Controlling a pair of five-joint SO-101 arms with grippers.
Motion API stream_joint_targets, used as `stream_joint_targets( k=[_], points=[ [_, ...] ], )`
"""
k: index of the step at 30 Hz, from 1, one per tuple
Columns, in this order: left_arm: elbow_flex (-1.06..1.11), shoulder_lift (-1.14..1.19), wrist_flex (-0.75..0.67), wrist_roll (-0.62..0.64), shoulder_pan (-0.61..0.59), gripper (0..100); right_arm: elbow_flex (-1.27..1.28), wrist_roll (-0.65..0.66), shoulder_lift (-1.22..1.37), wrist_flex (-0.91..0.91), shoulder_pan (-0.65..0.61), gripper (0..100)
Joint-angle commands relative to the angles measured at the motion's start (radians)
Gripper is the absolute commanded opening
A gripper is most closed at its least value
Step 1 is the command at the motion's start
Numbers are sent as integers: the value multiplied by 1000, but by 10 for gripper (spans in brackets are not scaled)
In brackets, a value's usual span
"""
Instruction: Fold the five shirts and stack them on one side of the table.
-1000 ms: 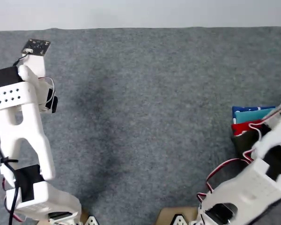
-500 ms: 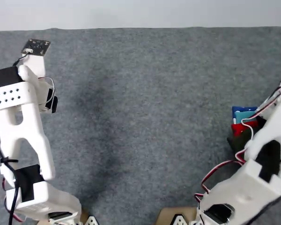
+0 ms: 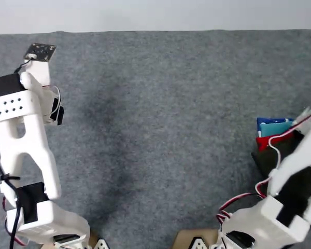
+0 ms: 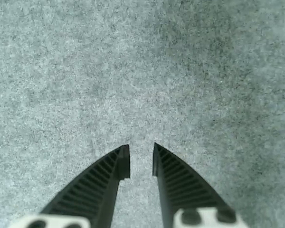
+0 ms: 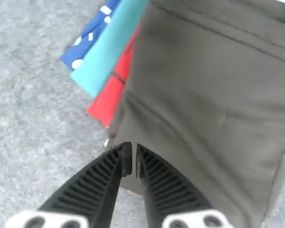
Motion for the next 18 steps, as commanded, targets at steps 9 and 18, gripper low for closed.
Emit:
stream_joint_targets(
  k=[9, 18],
  points=[
    [-2, -41, 8, -9, -2, 87, 227, -14, 223, -173, -31, 24],
    [-2, -41, 9, -9, -2, 87, 121, -8, 114, -120, -33, 24]
  ],
)
